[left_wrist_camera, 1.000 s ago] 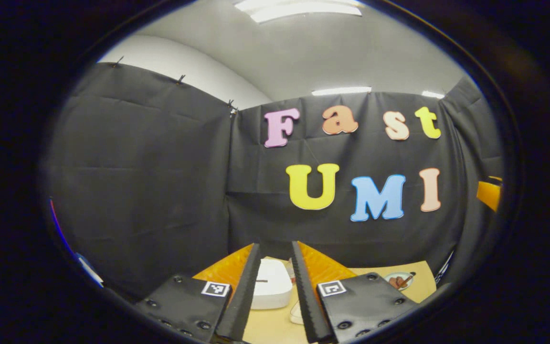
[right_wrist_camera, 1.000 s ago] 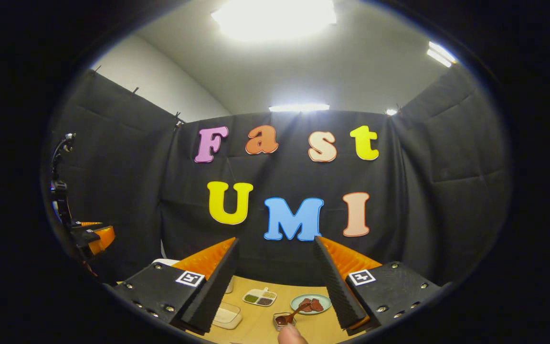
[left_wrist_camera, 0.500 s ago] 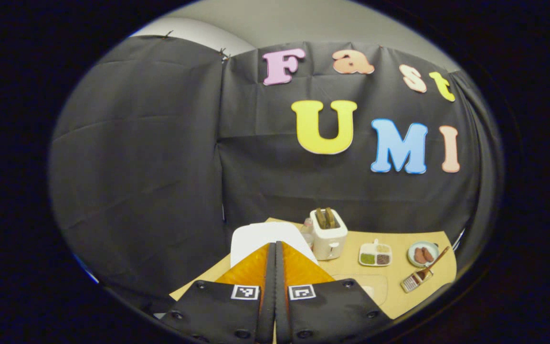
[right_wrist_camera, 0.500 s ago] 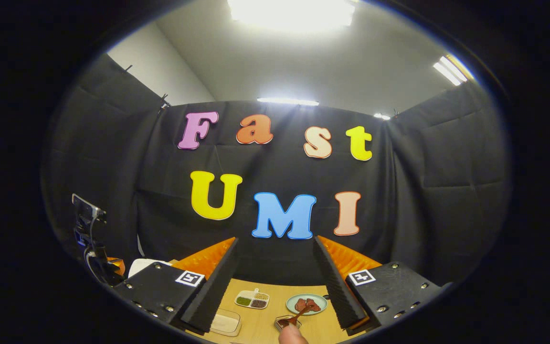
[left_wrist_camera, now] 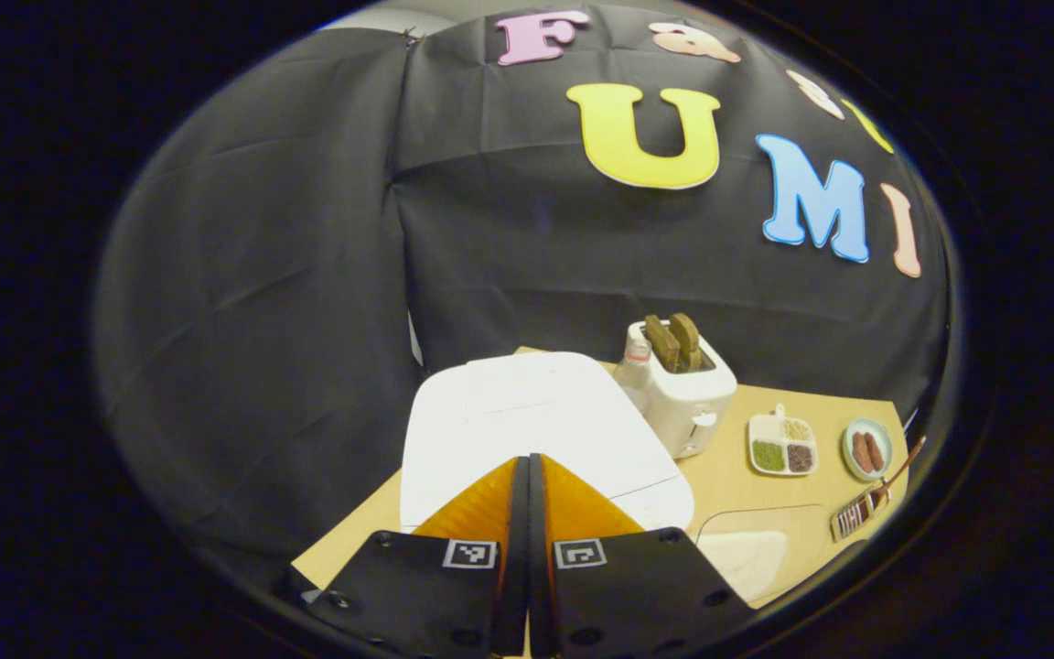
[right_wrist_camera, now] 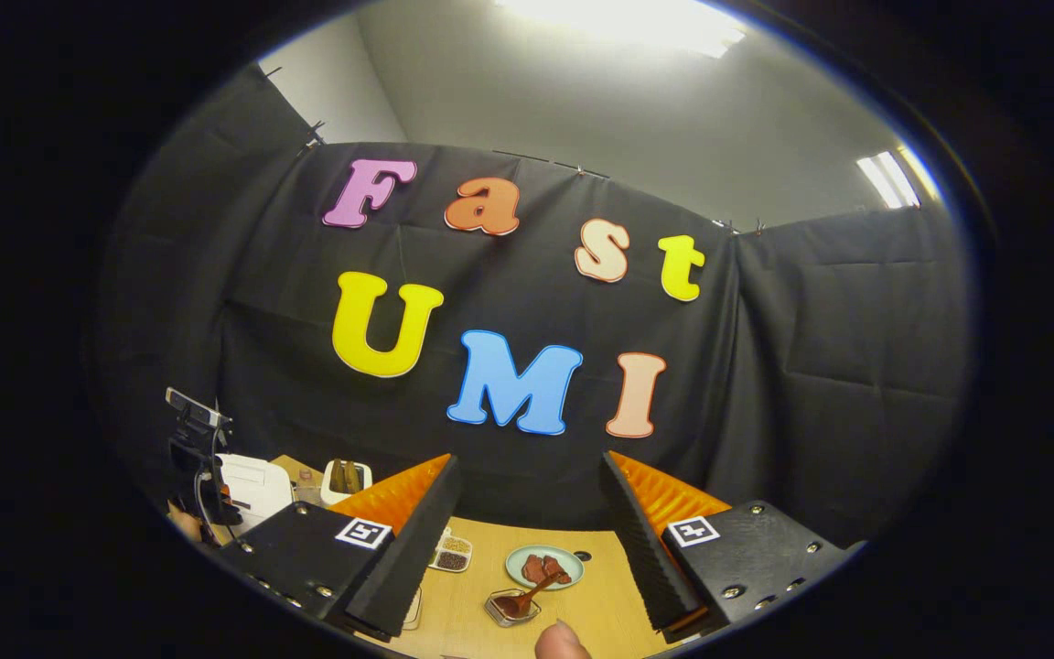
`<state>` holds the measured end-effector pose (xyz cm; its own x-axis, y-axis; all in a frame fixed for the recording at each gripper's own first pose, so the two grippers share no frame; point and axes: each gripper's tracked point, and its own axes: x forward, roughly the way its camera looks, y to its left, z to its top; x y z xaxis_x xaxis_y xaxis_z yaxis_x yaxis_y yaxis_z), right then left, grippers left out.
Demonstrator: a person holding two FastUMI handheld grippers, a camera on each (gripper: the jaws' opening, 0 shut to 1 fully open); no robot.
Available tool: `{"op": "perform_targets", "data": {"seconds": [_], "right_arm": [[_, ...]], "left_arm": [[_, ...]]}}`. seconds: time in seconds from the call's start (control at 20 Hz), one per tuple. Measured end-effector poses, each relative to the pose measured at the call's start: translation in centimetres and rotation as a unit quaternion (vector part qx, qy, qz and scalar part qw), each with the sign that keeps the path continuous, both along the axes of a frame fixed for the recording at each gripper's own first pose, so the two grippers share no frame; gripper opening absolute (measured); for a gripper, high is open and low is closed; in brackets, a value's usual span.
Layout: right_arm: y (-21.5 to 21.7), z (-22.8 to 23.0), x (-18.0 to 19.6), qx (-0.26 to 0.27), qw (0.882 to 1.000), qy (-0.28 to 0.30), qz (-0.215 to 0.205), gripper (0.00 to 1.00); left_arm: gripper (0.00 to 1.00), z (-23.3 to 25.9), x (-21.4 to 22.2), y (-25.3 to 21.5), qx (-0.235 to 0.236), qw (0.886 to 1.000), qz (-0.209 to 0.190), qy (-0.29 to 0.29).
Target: Close the left gripper, press the button to open the rice cooker; take a wooden spoon from the chopstick holder with the right hand, scoop a spoonful of rice and pour it into the rice cooker, then put the wooden spoon back into the chopstick holder.
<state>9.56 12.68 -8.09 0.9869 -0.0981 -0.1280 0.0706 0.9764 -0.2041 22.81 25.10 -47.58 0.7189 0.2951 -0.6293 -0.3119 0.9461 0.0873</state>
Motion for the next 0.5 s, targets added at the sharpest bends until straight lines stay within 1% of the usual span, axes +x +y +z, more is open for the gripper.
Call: {"op": "perform_targets", "data": {"seconds": [0.1, 0.15, 0.25, 0.3, 0.35, 0.4, 0.45, 0.5], "right_arm": [[0.2, -0.2, 0.3, 0.003, 1.000, 0.006, -0.002, 0.94], [0.2, -0.2, 0.5, -0.001, 1.000, 0.008, -0.003, 0.94], [0.1, 0.1, 0.5, -0.008, 1.000, 0.003, -0.005, 0.94], [0.2, 0.3, 0.5, -0.008, 1.000, 0.000, -0.006, 0.94], [0.2, 0.3, 0.5, -0.008, 1.000, 0.000, -0.006, 0.94], [0.4, 0.1, 0.3, -0.007, 1.000, 0.000, -0.006, 0.94], [0.6, 0.3, 0.2, -0.005, 1.000, -0.001, -0.005, 0.94], [0.7, 0.5, 0.0, -0.004, 1.000, -0.003, -0.004, 0.94]], "left_arm": [[0.09, -1.6, 1.0, 0.5, 0.003, 1.000, -0.003, 0.008], [0.07, -2.6, 1.1, 0.6, 0.003, 1.000, -0.004, 0.016], [0.07, -4.7, 0.6, 0.6, -0.008, 0.999, 0.000, 0.049], [0.09, -4.3, 0.8, 0.5, -0.006, 0.999, 0.002, 0.034], [0.07, -4.3, 0.8, 0.7, -0.010, 0.999, 0.006, 0.041], [0.09, -4.1, 0.7, 0.6, -0.016, 0.999, 0.007, 0.048], [0.08, -3.8, 0.6, 0.6, -0.025, 0.998, 0.011, 0.048], [0.10, -2.9, 0.9, 0.7, -0.031, 0.999, 0.016, 0.034]]}}
